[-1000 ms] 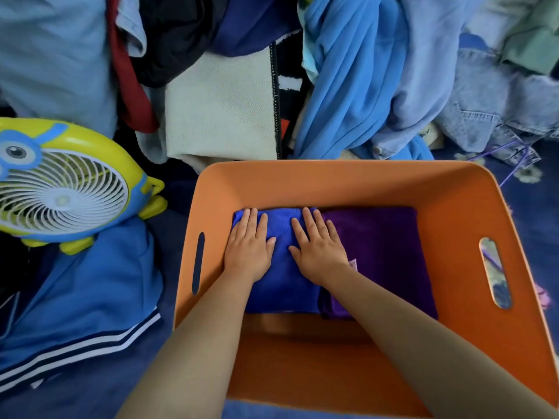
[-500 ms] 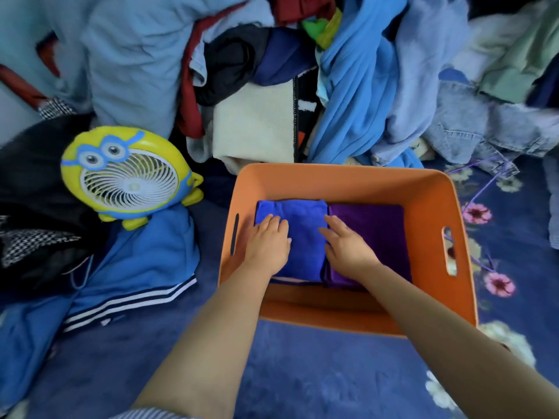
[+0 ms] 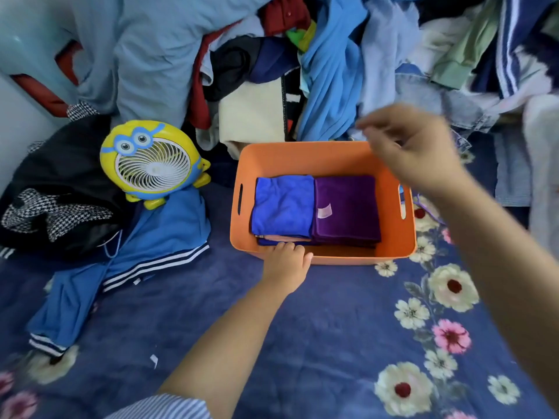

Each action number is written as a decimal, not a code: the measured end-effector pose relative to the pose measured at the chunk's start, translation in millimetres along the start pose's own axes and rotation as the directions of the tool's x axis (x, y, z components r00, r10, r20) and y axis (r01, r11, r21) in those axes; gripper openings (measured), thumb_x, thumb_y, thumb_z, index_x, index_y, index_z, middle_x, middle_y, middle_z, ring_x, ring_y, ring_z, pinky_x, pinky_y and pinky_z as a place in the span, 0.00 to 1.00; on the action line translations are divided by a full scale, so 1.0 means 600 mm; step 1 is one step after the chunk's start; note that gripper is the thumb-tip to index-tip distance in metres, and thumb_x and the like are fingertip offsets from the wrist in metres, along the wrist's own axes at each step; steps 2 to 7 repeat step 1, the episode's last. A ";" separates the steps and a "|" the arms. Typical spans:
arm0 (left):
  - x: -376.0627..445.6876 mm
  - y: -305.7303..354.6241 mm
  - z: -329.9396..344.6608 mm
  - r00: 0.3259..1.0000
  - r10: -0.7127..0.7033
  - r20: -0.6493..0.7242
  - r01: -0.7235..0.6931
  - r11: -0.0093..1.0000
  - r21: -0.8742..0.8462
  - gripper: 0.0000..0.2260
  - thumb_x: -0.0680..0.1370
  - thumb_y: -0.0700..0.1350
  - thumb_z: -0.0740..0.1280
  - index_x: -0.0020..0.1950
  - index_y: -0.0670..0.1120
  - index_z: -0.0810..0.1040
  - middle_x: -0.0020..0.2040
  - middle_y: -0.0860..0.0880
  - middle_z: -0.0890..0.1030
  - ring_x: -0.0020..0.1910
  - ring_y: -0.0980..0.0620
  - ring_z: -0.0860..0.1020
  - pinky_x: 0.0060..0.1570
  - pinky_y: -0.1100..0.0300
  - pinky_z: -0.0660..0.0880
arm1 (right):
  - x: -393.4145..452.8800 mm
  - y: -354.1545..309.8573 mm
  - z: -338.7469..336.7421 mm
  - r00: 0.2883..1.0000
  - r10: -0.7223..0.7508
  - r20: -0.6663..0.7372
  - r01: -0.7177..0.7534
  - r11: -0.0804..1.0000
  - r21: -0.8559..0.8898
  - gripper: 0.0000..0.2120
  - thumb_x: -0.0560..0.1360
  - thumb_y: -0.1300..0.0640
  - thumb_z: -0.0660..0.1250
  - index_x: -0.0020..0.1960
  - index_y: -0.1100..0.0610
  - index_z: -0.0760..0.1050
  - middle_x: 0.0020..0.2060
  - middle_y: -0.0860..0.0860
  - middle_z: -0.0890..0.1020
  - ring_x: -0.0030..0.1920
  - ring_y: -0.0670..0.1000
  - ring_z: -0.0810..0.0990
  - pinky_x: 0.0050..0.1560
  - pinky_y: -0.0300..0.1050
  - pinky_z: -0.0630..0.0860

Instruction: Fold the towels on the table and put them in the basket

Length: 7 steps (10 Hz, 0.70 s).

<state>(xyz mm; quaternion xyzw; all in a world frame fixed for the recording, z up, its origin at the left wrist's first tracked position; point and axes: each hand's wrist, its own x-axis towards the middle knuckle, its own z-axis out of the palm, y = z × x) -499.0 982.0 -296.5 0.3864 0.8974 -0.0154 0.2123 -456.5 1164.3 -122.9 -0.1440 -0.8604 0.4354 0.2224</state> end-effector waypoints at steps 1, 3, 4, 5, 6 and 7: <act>-0.006 0.000 0.007 1.000 -0.003 0.025 0.003 1.000 -0.001 0.17 0.82 0.49 0.51 0.60 0.42 0.73 0.60 0.45 0.76 0.61 0.45 0.72 0.60 0.54 0.65 | -0.020 -0.089 -0.072 0.984 -0.170 -0.048 0.176 0.967 0.186 0.07 0.72 0.55 0.62 0.48 0.52 0.76 0.37 0.37 0.80 0.39 0.34 0.78 0.45 0.28 0.74; -0.006 0.000 0.007 1.000 -0.003 0.025 0.003 1.000 -0.001 0.17 0.82 0.49 0.51 0.60 0.42 0.73 0.60 0.45 0.76 0.61 0.45 0.72 0.60 0.54 0.65 | -0.020 -0.089 -0.072 0.984 -0.170 -0.048 0.176 0.967 0.186 0.07 0.72 0.55 0.62 0.48 0.52 0.76 0.37 0.37 0.80 0.39 0.34 0.78 0.45 0.28 0.74; -0.006 0.000 0.007 1.000 -0.003 0.025 0.003 1.000 -0.001 0.17 0.82 0.49 0.51 0.60 0.42 0.73 0.60 0.45 0.76 0.61 0.45 0.72 0.60 0.54 0.65 | -0.020 -0.089 -0.072 0.984 -0.170 -0.048 0.176 0.967 0.186 0.07 0.72 0.55 0.62 0.48 0.52 0.76 0.37 0.37 0.80 0.39 0.34 0.78 0.45 0.28 0.74; -0.006 0.000 0.007 1.000 -0.003 0.025 0.003 1.000 -0.001 0.17 0.82 0.49 0.51 0.60 0.42 0.73 0.60 0.45 0.76 0.61 0.45 0.72 0.60 0.54 0.65 | -0.020 -0.089 -0.072 0.984 -0.170 -0.048 0.176 0.967 0.186 0.07 0.72 0.55 0.62 0.48 0.52 0.76 0.37 0.37 0.80 0.39 0.34 0.78 0.45 0.28 0.74; -0.006 0.000 0.007 1.000 -0.003 0.025 0.003 1.000 -0.001 0.17 0.82 0.49 0.51 0.60 0.42 0.73 0.60 0.45 0.76 0.61 0.45 0.72 0.60 0.54 0.65 | -0.020 -0.089 -0.072 0.984 -0.170 -0.048 0.176 0.967 0.186 0.07 0.72 0.55 0.62 0.48 0.52 0.76 0.37 0.37 0.80 0.39 0.34 0.78 0.45 0.28 0.74; -0.006 0.000 0.007 1.000 -0.003 0.025 0.003 1.000 -0.001 0.17 0.82 0.49 0.51 0.60 0.42 0.73 0.60 0.45 0.76 0.61 0.45 0.72 0.60 0.54 0.65 | -0.020 -0.089 -0.072 0.984 -0.170 -0.048 0.176 0.967 0.186 0.07 0.72 0.55 0.62 0.48 0.52 0.76 0.37 0.37 0.80 0.39 0.34 0.78 0.45 0.28 0.74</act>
